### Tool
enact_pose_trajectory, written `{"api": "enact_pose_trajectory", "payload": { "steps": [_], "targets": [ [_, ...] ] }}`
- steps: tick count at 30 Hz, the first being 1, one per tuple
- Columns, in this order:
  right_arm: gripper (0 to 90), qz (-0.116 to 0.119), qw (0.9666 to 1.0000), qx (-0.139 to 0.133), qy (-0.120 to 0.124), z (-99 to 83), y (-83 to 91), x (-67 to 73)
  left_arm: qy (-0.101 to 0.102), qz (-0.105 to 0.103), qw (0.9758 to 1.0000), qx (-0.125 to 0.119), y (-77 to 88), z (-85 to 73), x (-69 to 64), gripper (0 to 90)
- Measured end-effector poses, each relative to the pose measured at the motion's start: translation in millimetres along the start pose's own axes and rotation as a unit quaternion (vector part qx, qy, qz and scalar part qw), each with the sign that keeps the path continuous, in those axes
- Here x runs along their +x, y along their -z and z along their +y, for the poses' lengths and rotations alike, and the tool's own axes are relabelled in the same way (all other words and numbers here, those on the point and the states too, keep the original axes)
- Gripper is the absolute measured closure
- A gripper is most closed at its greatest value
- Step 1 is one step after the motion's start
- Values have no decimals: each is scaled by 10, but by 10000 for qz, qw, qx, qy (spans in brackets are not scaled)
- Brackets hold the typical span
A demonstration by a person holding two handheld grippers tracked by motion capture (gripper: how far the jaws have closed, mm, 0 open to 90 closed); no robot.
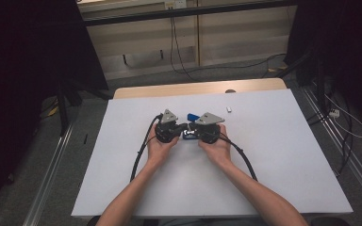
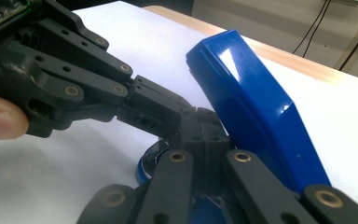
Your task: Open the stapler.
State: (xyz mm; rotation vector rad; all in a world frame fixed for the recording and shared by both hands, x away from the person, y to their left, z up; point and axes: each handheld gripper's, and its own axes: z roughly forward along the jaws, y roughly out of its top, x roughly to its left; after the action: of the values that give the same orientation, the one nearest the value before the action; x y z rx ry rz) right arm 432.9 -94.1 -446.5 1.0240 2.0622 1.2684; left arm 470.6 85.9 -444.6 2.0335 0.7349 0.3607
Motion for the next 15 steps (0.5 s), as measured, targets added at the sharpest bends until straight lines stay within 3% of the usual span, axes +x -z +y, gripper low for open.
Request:
{"api": "enact_pose_trajectory", "payload": {
  "steps": [7, 10, 15],
  "targets": [
    [900, -10, 10000, -14, -12, 5, 11, -7, -5, 18, 10000, 2, 0, 0, -5, 900],
    [900, -169, 9998, -133, 5, 13, 32, -6, -13, 15, 10000, -5, 0, -1, -7, 900],
    [900, -217, 9996, -167, -2, 23, 54, -21, -77, 14, 10000, -12, 2, -5, -5, 900]
  ]
}}
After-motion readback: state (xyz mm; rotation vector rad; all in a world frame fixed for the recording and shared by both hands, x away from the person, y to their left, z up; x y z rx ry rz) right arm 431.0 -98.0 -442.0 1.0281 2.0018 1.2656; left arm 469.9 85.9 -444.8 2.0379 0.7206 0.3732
